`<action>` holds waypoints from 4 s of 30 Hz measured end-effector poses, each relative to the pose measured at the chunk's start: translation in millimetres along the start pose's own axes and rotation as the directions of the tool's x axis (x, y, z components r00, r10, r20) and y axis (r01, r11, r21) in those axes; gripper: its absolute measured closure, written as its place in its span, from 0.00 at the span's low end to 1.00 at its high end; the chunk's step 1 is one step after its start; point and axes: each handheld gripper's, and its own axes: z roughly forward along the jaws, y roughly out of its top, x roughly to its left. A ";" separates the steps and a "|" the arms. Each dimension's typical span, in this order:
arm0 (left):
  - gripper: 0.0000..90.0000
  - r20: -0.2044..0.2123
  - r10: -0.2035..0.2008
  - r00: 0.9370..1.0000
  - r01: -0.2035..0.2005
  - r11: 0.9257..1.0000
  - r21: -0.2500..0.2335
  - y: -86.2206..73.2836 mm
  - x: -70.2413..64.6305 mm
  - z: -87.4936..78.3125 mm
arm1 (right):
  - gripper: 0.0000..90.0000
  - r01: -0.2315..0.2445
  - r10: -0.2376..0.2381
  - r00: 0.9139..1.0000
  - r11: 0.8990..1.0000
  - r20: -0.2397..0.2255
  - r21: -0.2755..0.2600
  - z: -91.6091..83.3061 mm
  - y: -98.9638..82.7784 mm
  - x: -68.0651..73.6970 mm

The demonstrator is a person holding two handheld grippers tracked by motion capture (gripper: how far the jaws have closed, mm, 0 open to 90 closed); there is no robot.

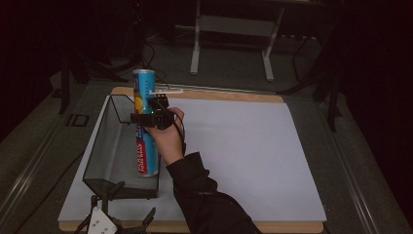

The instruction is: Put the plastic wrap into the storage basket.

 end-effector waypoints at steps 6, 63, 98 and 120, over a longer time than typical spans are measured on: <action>0.00 0.002 0.001 1.000 -0.001 1.000 0.000 -0.2 0.0 0.3 | 0.35 -0.017 0.018 1.000 0.999 -0.005 0.039 9.8 -11.0 1.8; 0.00 0.007 0.010 1.000 -0.010 1.000 0.001 -0.7 -0.7 0.1 | 0.35 -0.128 0.119 0.979 0.991 0.165 0.042 60.8 -52.9 -9.3; 0.00 0.046 -0.030 0.998 0.029 0.999 0.029 -1.7 1.1 6.1 | 0.14 0.281 -0.281 0.959 0.960 0.047 -0.012 -13.0 -37.6 -23.8; 0.00 0.044 -0.018 0.999 0.016 0.999 0.037 -2.6 -1.2 8.4 | 0.15 0.347 -0.347 0.938 0.937 -0.006 0.033 -84.8 -87.8 -76.1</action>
